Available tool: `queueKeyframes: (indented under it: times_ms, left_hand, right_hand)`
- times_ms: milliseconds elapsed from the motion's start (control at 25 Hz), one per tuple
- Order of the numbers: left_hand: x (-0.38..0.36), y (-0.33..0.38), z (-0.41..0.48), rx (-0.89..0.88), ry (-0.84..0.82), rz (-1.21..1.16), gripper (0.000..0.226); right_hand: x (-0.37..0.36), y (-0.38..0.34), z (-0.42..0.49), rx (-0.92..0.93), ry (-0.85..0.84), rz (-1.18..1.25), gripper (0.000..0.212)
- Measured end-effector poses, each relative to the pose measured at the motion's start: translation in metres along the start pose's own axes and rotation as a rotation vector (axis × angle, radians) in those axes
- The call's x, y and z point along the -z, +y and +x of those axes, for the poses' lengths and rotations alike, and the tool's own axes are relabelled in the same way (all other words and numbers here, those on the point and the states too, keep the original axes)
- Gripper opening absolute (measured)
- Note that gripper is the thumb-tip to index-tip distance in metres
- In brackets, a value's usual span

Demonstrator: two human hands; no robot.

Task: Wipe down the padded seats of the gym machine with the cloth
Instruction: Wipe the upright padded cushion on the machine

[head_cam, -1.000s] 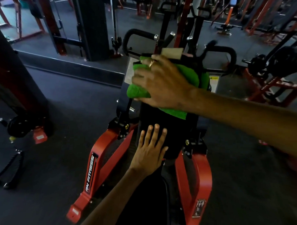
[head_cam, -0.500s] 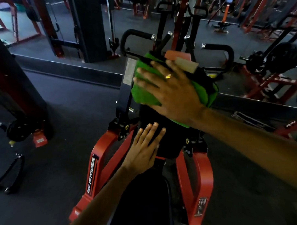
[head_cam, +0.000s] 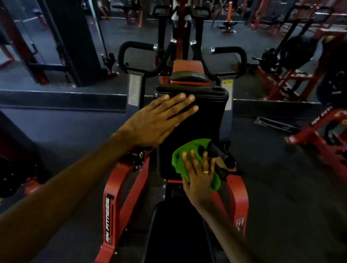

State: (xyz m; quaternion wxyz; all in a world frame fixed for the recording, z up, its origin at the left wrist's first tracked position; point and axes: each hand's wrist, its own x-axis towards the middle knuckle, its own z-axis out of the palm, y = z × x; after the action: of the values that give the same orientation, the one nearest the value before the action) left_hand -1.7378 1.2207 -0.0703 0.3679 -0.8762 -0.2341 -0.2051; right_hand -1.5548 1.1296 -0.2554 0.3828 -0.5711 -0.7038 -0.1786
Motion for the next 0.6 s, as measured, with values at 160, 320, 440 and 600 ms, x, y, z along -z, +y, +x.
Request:
queueKeyframes:
  times_ms: [160,320,440,600]
  left_hand:
    - [-0.010,-0.015,0.002,-0.118,0.094,0.053,0.054]
    - [-0.014,-0.019,0.003,-0.144,0.137,0.047,0.054]
    - [-0.013,-0.021,0.002,-0.170,0.157,0.044,0.053]
    - [-0.014,-0.018,0.004,-0.160,0.184,0.002,0.053]
  right_hand:
    - [-0.014,-0.041,0.017,0.157,0.020,-0.169,0.074]
    - [-0.031,-0.054,0.026,0.297,-0.083,-0.249,0.051]
    - [-0.025,-0.029,-0.010,0.455,-0.244,-0.366,0.064]
    - [-0.027,-0.055,0.010,0.528,-0.265,-0.422,0.055]
